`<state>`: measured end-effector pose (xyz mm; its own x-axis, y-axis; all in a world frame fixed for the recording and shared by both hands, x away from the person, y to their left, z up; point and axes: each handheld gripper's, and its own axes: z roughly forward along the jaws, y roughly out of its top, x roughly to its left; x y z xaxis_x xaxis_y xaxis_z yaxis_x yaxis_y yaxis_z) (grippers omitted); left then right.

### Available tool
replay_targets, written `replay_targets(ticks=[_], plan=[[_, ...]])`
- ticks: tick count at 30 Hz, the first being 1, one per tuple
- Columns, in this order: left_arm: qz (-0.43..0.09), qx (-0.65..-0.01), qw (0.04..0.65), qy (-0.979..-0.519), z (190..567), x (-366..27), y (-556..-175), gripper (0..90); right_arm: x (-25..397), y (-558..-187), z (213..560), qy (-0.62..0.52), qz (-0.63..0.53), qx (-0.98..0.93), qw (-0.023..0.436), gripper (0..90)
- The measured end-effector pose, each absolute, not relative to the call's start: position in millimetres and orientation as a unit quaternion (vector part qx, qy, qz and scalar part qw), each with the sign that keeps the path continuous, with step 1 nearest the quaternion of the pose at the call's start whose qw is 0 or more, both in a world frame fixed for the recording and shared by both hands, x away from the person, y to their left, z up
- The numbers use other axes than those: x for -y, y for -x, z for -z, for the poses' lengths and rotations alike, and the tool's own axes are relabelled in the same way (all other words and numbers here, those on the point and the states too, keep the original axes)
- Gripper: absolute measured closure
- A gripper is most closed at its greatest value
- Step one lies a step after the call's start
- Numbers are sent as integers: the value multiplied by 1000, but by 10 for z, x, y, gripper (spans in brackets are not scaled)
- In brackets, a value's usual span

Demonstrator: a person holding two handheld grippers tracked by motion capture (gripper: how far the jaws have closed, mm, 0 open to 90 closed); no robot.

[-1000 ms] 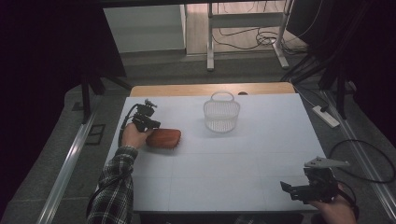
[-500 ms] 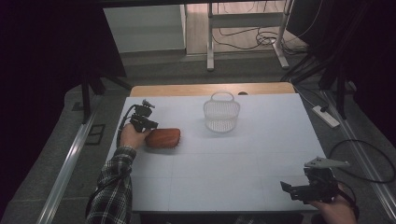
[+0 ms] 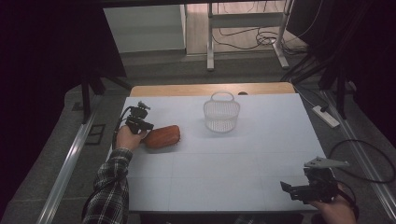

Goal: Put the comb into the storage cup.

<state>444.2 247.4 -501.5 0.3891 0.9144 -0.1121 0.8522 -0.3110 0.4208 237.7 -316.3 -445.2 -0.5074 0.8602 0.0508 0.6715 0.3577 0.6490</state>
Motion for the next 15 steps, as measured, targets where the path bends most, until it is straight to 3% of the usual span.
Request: replay_targets(ticks=[15], plan=[[-78, -550, 210, -805, 5009, -2571, -4258, 892, 3157, -2380, 4453, -471, -311, -812, 152, 8]])
